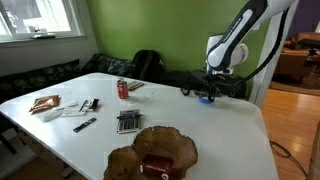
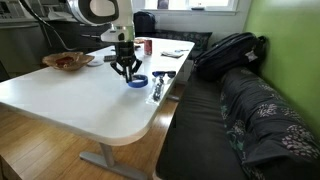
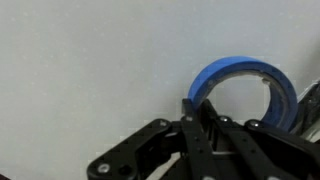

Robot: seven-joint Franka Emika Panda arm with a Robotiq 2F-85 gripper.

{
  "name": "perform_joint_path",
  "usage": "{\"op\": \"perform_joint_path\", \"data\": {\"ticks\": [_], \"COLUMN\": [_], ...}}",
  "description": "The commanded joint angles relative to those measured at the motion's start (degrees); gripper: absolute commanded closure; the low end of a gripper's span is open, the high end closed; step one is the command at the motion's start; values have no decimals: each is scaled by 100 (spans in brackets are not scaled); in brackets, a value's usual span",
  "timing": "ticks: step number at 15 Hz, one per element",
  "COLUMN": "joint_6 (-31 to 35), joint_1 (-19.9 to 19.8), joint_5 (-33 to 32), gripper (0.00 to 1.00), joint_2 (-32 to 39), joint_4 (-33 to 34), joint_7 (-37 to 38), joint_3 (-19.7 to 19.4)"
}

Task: Shift the tape to the right

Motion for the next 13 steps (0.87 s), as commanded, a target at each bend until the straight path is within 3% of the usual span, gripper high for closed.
{"op": "perform_joint_path", "data": {"ticks": [1,2,3,5,7,9,10,11,12,13], "joint_6": [-181,-191,-189,-180,-61,265,251,200,124,113], "joint_1": [-131,-149,-154,-182,-230,-363,-200,-96,-179,-143], "joint_5": [227,281,312,393,528,743,594,543,536,536], "gripper": [74,70,57,42,26,11,4,0,0,7], "joint_2": [110,125,135,112,-164,-657,-931,-1074,-528,-686], "joint_4": [118,124,129,121,-6,-279,-432,-466,-19,-59], "joint_7": [149,161,176,183,76,-466,-604,-719,-470,-474], "joint_3": [134,145,141,144,230,567,614,707,510,582]}}
